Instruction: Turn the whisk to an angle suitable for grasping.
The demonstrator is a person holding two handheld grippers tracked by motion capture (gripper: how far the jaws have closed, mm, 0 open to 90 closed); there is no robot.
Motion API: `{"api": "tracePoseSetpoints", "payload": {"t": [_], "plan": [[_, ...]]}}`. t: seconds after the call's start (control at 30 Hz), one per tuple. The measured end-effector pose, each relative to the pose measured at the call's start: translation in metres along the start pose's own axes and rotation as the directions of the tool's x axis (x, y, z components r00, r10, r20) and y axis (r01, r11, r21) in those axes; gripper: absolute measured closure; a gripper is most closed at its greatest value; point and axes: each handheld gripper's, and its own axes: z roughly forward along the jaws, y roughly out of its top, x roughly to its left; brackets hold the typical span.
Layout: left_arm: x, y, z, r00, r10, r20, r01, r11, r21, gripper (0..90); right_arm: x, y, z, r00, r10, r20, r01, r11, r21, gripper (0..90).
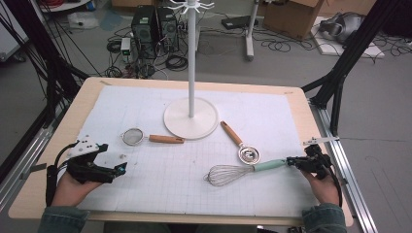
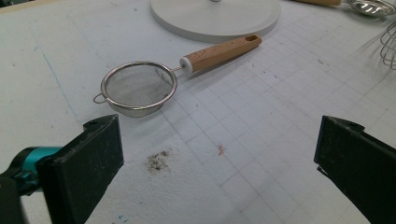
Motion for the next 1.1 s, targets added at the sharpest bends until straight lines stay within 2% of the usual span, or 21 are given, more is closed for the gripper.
{"api": "tracePoseSetpoints", "payload": {"t": [0.37, 0.6, 0.73, 0.77, 0.9, 1.1], "plan": [[0.0, 0.0, -0.001, 1.0, -0.006, 0.0, 0.006, 1.0, -0.006, 1.7, 0.003, 0.003, 0.003, 0.9999, -0.014, -0.006, 0.014, 1.0, 0.007, 88.6], [0.0, 0.0, -0.001, 1.0, -0.004, 0.004, 0.004, 1.0, -0.004, 1.7, -0.002, 0.009, 0.005, 0.9995, -0.004, 0.03, 0.003, 1.0, 0.004, 88.5], [0.0, 0.0, -0.001, 1.0, -0.002, 0.005, 0.002, 1.0, -0.005, 1.7, -0.002, 0.014, 0.007, 0.9991, -0.021, 0.038, 0.02, 1.0, 0.014, 88.5], [0.0, 0.0, 0.0, 1.0, -0.004, 0.006, 0.004, 1.0, -0.006, 1.7, -0.002, 0.016, 0.01, 0.9984, -0.044, 0.035, 0.044, 0.999, 0.022, 88.4], [0.0, 0.0, -0.001, 1.0, 0.0, 0.009, 0.0, 1.0, -0.001, 1.7, 0.0, 0.018, 0.013, 0.997, -0.073, 0.025, 0.072, 0.997, 0.029, 88.7], [0.0, 0.0, -0.001, 1.0, -0.004, 0.006, 0.004, 1.0, -0.005, 1.7, 0.001, 0.017, 0.012, 0.9963, -0.086, 0.003, 0.085, 0.995, 0.041, 89.0]]}}
